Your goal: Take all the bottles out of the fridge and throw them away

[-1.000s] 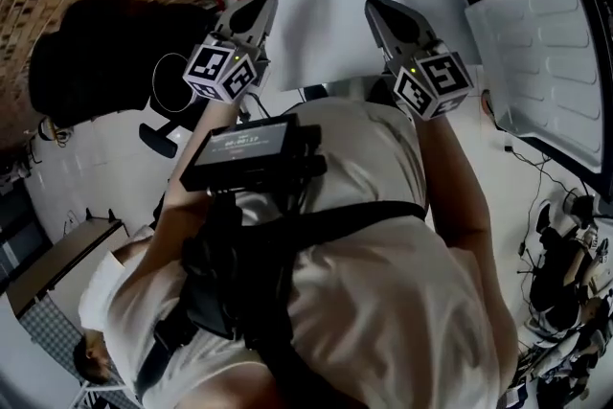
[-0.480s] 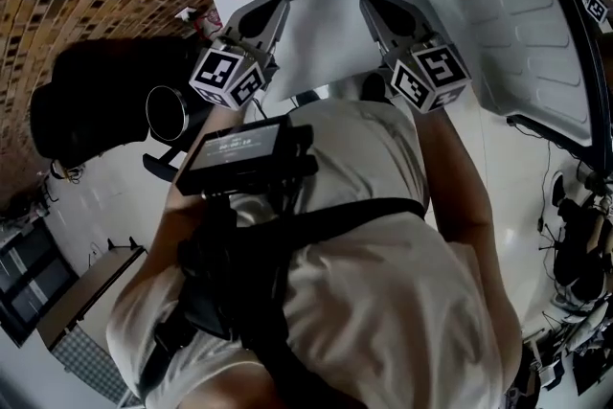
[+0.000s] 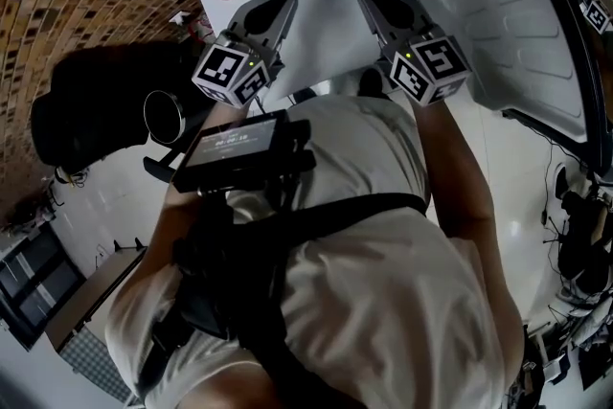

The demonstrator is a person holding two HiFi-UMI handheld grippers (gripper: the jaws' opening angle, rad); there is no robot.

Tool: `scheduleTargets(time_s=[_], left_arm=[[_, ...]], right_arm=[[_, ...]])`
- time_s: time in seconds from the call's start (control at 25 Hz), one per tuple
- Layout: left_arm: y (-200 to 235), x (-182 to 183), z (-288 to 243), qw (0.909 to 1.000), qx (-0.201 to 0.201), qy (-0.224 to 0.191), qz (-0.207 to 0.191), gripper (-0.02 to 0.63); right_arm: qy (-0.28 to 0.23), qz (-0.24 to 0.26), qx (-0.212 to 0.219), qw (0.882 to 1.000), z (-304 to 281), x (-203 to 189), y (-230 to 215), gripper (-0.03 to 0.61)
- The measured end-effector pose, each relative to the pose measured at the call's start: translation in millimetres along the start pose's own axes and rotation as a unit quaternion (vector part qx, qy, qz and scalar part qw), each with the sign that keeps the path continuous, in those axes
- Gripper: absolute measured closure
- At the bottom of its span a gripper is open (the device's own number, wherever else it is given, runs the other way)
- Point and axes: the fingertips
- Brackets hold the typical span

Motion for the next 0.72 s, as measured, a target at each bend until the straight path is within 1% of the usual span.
scheduleTargets(time_s=[0.28,0.4,0.56,0.72], left_arm=[[-3,3,-5,1.0,0.0,-0.005,0.002,0.612],[-11,9,-6,1.0,-0.006,0.0,0.002,0.612],[-10,5,-6,0.9997,-0.011,0.0,-0.021,0.611],[-14,7,-7,0.9995,-0.023,-0.004,-0.021,0.611]], right_arm=[[0.003,0.004,0.007,1.0,-2,2,-1,0.572],[0.003,0.004,0.009,1.0,-3,3,-1,0.572],[0.002,0.004,0.01,1.0,-5,3,0,0.572],[0.0,0.003,0.008,1.0,-4,3,1,0.572]])
Point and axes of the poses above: the fingertips, and each gripper's own axes: z backward along the fingers, y to its left, x out of its top, and after that the axes turned 2 degrees about -z, right-handed
